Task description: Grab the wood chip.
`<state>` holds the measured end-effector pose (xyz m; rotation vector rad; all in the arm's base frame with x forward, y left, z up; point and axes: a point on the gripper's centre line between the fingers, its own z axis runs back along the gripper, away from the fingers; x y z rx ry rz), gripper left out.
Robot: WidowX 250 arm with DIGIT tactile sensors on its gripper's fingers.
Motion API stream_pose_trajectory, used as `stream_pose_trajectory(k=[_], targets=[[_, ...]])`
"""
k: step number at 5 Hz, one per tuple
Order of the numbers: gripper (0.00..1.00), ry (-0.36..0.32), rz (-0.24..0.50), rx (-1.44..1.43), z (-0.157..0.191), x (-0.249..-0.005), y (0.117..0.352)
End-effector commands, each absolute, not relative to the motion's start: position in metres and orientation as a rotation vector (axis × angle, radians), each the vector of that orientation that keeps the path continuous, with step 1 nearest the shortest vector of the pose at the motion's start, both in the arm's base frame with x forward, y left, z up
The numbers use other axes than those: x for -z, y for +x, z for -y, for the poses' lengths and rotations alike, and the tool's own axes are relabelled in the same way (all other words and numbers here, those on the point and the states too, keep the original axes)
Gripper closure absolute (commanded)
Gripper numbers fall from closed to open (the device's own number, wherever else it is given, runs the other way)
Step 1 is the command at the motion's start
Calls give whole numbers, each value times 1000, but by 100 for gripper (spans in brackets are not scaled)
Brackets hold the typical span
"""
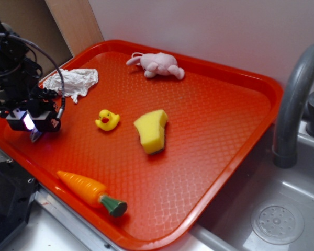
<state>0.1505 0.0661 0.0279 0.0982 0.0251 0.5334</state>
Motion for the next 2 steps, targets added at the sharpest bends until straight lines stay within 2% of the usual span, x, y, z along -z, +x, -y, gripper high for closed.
stream_pose_trajectory(k=[1, 2], targets=[[100, 125, 73, -72, -25, -83, 197], [100, 113, 120, 66, -5, -115, 208]])
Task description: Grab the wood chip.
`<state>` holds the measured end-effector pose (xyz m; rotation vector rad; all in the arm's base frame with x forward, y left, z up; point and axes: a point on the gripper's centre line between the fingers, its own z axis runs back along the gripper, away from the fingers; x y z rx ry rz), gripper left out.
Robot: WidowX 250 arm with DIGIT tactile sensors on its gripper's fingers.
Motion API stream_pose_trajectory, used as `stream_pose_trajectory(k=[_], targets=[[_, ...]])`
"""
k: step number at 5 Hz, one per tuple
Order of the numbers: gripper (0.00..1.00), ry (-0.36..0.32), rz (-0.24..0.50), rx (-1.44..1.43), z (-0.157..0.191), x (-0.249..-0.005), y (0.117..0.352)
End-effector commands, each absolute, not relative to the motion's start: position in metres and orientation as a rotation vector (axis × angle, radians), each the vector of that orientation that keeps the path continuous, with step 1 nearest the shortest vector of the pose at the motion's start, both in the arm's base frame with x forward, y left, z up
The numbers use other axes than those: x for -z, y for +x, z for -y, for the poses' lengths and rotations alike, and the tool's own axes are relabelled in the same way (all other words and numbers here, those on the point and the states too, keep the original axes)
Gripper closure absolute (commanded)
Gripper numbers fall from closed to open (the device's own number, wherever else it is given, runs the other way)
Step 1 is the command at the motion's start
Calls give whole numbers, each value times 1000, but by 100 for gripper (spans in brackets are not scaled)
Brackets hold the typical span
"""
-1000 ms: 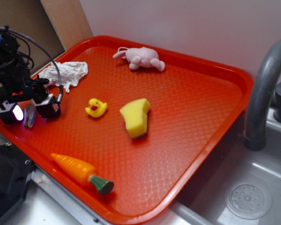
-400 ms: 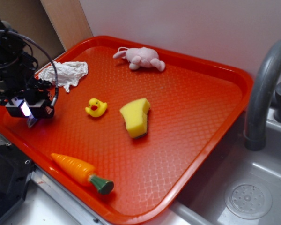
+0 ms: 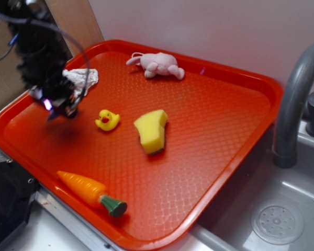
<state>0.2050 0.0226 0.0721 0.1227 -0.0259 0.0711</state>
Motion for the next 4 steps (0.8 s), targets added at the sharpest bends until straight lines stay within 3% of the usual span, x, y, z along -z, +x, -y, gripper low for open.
stream_pose_trajectory(k=[1, 2, 3, 4], targets=[[100, 75, 171, 149, 13, -164, 207], [100, 52, 178, 163, 25, -209, 196], [100, 60, 217, 130, 28, -233, 188], [100, 118, 113, 88, 18, -221, 200]])
